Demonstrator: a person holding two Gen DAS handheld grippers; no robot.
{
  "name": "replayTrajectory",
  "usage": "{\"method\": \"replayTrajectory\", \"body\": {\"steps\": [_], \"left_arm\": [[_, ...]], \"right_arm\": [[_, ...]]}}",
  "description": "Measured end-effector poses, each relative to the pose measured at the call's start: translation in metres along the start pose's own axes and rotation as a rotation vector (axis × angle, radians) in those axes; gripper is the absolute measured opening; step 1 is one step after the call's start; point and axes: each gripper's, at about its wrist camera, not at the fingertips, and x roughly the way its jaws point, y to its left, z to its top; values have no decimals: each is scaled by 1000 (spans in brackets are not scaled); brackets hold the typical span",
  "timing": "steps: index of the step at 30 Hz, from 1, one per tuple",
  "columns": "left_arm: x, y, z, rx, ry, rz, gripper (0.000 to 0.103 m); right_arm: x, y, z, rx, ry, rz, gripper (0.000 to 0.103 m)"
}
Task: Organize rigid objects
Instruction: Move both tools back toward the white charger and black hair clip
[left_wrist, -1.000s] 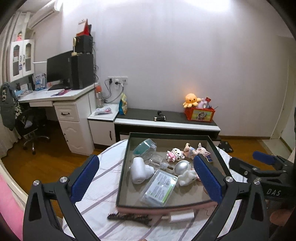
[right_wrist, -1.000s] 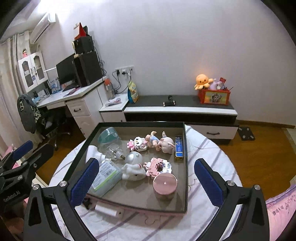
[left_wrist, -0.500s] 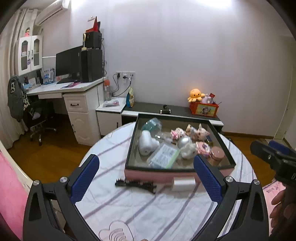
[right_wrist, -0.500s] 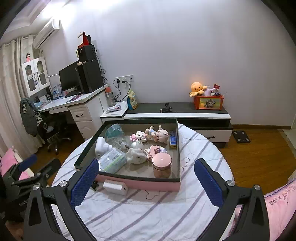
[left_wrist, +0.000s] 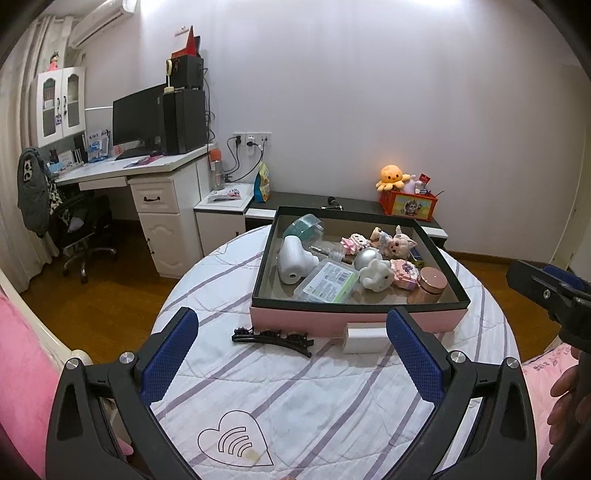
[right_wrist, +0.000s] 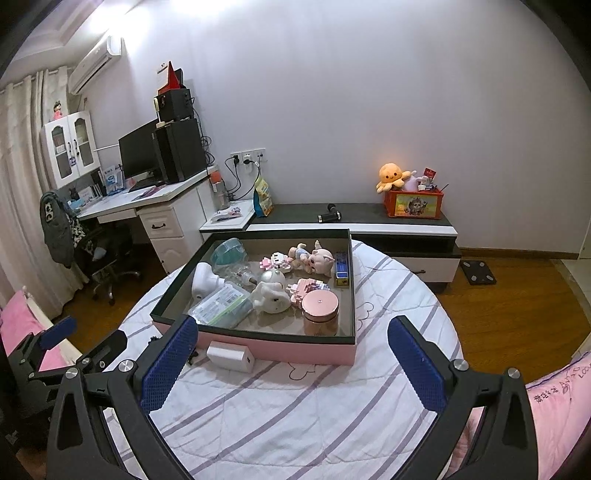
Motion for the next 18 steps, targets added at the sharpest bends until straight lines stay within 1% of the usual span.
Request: {"method": "replayTrajectory", "body": {"steps": [5,10,18], "left_arm": [[-3,0,-2,5,0,0,103],[-1,2,-7,2,13,16,103],[24,13,-22,2,86,46,103]], "right_arm": [[1,0,-1,1,1,2,103],[3,-1,-4,2,14,2,103],[30,5,-24,-3,105,20,103]]}}
